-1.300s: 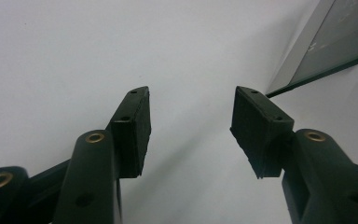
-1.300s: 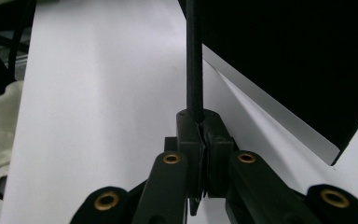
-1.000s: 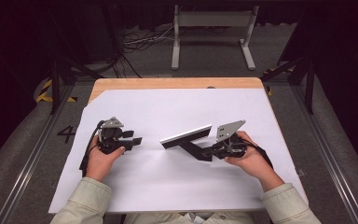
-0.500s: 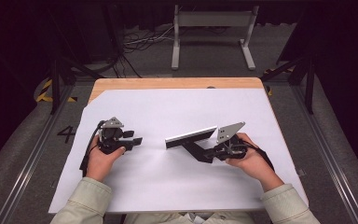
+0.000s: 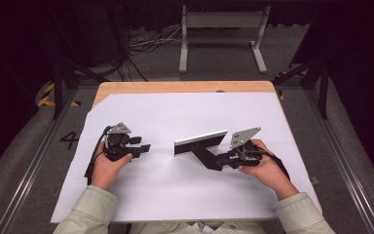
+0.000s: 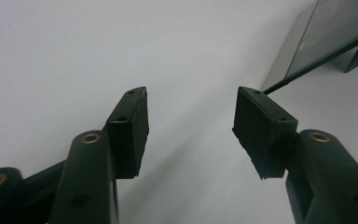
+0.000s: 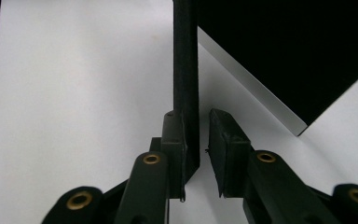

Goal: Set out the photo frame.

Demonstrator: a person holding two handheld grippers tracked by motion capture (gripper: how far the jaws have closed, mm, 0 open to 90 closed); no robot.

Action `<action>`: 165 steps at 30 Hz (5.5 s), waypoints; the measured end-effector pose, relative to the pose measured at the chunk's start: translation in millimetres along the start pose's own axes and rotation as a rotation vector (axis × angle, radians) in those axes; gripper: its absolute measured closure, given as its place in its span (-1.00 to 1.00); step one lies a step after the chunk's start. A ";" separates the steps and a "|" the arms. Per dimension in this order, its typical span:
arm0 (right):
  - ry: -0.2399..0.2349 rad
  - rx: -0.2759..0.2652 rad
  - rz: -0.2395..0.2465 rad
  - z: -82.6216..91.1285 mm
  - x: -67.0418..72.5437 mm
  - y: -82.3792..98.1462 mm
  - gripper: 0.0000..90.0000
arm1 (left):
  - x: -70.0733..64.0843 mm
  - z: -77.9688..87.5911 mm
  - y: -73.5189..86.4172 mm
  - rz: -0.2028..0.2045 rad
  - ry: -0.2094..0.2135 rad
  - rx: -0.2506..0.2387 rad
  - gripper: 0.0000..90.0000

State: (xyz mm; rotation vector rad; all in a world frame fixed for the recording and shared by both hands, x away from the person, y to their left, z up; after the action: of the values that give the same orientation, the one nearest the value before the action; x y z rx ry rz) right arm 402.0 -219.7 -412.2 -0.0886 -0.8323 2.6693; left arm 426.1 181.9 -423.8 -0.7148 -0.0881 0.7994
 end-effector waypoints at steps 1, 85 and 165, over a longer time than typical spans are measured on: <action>0.002 -0.009 -0.007 2.5 0.2 1.0 0.67 | -0.1 -0.1 -0.2 -0.001 0.001 -0.002 0.02; 0.110 -0.156 -0.194 93.7 2.2 42.5 0.88 | -46.6 -80.7 -34.2 -0.120 0.134 0.093 1.00; 0.099 -0.170 -0.280 114.0 5.0 44.3 0.91 | -185.9 -99.2 -34.6 -0.631 0.325 0.342 1.00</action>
State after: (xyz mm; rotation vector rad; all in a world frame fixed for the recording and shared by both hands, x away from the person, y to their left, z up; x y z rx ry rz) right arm 365.7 -313.7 -342.7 -0.1334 -0.9619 2.3122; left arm 349.2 -16.3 -443.6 -0.4409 0.1130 0.0824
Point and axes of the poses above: each handheld gripper's, and its own axes: z roughly backward along the jaws, y roughly out of its underside, x roughly to its left, the point moved 1 cm from there along -z, roughly forward along the jaws, and after that the axes turned 11 degrees about x, right-handed, at the moved point
